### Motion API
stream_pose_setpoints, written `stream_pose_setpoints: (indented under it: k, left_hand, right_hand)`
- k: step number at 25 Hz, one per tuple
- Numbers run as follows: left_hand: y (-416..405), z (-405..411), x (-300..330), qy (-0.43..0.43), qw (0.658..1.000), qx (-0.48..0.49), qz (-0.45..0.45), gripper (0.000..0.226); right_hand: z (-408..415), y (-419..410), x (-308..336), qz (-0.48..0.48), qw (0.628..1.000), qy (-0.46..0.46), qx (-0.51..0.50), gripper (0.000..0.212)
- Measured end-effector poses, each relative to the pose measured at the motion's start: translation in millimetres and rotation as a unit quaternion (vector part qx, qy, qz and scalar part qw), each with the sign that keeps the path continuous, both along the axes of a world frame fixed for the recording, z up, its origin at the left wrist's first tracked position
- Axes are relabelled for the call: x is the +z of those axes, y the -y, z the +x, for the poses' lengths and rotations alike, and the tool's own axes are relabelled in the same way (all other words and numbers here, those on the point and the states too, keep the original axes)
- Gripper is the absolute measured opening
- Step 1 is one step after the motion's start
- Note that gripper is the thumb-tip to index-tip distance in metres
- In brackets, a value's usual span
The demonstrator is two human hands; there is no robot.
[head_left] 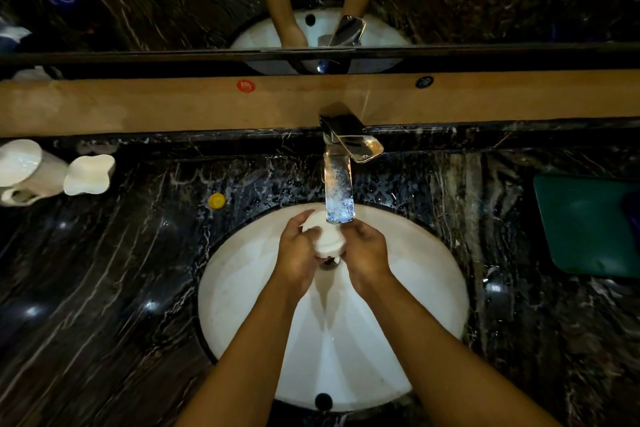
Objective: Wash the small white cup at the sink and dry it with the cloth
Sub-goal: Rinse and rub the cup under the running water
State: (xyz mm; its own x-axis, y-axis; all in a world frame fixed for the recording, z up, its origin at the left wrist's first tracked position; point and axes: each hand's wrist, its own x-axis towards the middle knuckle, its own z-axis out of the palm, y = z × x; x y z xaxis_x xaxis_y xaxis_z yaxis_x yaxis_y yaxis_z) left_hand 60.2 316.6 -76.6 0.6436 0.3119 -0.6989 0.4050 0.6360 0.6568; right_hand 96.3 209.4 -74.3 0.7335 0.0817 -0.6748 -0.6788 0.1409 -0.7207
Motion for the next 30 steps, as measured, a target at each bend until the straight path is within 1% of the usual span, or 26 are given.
stream_pose_setpoints:
  k: [2, 3, 4, 6, 8, 10, 12, 14, 16, 17, 19, 20, 22, 23, 24, 25, 27, 28, 30]
  left_hand:
    - [0.9, -1.6, -1.0, -0.001, 1.0, -0.028, 0.012, 0.042]
    - [2.1, -1.1, -0.8, -0.013, 0.999, -0.031, 0.026, 0.038]
    - [3.1, 1.0, -0.3, -0.026, 0.998, -0.024, 0.045, 0.03]
    - [3.9, 6.5, 0.9, -0.047, 0.997, 0.01, 0.06, 0.013]
    - [1.6, 12.1, 1.0, -0.046, 0.997, 0.049, 0.036, 0.02]
    - [-1.2, 12.9, 1.9, -0.042, 0.997, 0.059, 0.02, 0.026]
    - [0.1, 6.5, 3.3, -0.036, 0.998, 0.032, 0.031, 0.026]
    - [2.0, -3.1, 3.6, -0.015, 0.999, 0.002, 0.034, 0.025]
    - [5.8, -9.8, 2.6, 0.005, 0.999, -0.019, 0.032, 0.029]
    - [8.6, -10.5, 2.8, 0.002, 0.998, -0.029, 0.05, 0.028]
    - [15.2, -4.9, 4.7, -0.029, 0.992, -0.027, 0.121, 0.012]
    - [16.5, -0.2, 5.0, -0.056, 0.985, -0.027, 0.163, 0.013]
    - [15.9, 9.2, 4.4, -0.121, 0.965, -0.033, 0.229, 0.03]
    - [14.4, 12.8, 5.0, -0.141, 0.962, -0.03, 0.23, 0.032]
    - [12.7, 15.7, 6.1, -0.136, 0.969, -0.025, 0.204, 0.033]
    - [11.4, 17.5, 8.1, -0.113, 0.98, -0.03, 0.163, 0.035]
    - [10.0, 18.2, 11.9, -0.05, 0.993, -0.077, 0.069, 0.042]
    - [9.3, 17.0, 11.4, -0.028, 0.996, -0.082, 0.026, 0.042]
    - [5.6, 13.2, 7.1, -0.017, 0.997, -0.048, -0.063, 0.04]
  right_hand:
    - [4.4, -2.1, -0.9, -0.025, 1.0, -0.013, 0.012, 0.012]
    - [5.5, -2.7, -0.2, -0.03, 0.999, -0.013, 0.027, 0.014]
    - [5.3, -2.6, 0.7, -0.021, 0.999, -0.012, 0.04, 0.016]
    - [0.3, 0.3, 0.9, 0.057, 0.997, -0.011, 0.049, 0.023]
    - [-8.0, 4.6, -0.3, 0.157, 0.987, -0.018, 0.033, 0.03]
    - [-12.8, 7.2, -2.4, 0.2, 0.978, -0.056, -0.012, 0.028]
    - [-9.9, 4.6, -1.0, 0.184, 0.976, -0.107, -0.05, 0.029]
    - [-2.1, 0.0, 2.9, 0.142, 0.978, -0.14, -0.054, 0.031]
    - [4.9, -4.4, 6.0, 0.09, 0.985, -0.14, -0.04, 0.024]
    - [5.9, -6.7, 7.6, 0.072, 0.988, -0.13, -0.032, 0.022]
    - [2.3, -11.0, 11.6, 0.056, 0.993, -0.1, -0.014, 0.027]
    - [-2.2, -12.6, 13.1, 0.062, 0.995, -0.083, -0.008, 0.028]
    - [-11.5, -14.6, 15.1, 0.087, 0.995, -0.051, 0.0, 0.026]
    - [-15.0, -15.3, 15.7, 0.095, 0.995, -0.038, 0.012, 0.026]
    - [-17.8, -15.9, 16.4, 0.096, 0.995, -0.025, 0.026, 0.027]
    - [-19.6, -15.6, 16.1, 0.089, 0.995, -0.01, 0.042, 0.028]
    - [-20.2, -13.6, 16.7, 0.042, 0.994, 0.039, 0.098, 0.025]
    - [-18.7, -11.0, 18.5, 0.018, 0.989, 0.063, 0.13, 0.023]
    - [-13.2, -3.6, 22.6, 0.022, 0.981, 0.08, 0.173, 0.024]
